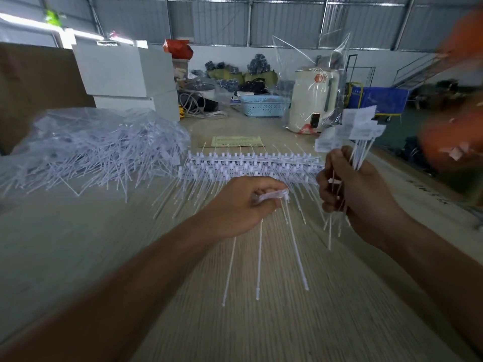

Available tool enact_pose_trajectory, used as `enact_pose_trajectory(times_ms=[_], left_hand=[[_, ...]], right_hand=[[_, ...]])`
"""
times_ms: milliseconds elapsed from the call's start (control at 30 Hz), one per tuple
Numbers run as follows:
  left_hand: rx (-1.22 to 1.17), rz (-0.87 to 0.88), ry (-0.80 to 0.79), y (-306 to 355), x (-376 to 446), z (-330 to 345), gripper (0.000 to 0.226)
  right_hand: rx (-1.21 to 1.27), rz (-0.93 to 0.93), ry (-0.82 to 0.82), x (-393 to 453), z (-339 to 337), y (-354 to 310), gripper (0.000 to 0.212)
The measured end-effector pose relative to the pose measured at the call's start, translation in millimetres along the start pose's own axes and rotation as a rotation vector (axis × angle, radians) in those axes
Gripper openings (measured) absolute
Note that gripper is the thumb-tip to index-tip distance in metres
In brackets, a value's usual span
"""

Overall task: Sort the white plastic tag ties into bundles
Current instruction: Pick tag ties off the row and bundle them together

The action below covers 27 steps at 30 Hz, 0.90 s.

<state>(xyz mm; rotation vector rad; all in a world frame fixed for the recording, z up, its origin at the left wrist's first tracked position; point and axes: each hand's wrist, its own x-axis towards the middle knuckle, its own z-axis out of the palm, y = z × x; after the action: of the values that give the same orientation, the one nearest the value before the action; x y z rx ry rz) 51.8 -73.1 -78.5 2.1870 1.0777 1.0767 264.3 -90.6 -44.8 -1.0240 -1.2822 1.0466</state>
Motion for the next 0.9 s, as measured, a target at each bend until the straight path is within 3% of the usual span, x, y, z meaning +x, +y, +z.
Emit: enact_pose_trajectory(times_ms=[167,467,667,900], left_hand=[[0.002,0.026,0.015,0,0,0,0.028],[0.008,0.051,0.018,-1,0,-1,0.028],[0.020,0.055,0.008,1,-1,-1,0.029],[0.036,0.062,0.005,2,-1,-1,0.030]], right_hand=[[0.010,-0.122,-0.021,-1,1,2,0.016],[0.120,-0.134,-0.005,-1,1,4,0.023],[0.135,-0.246,-0.042,-1,-1,0,0.021],[0.176,-0.317,0.028,-3,-5,-14,0.026]])
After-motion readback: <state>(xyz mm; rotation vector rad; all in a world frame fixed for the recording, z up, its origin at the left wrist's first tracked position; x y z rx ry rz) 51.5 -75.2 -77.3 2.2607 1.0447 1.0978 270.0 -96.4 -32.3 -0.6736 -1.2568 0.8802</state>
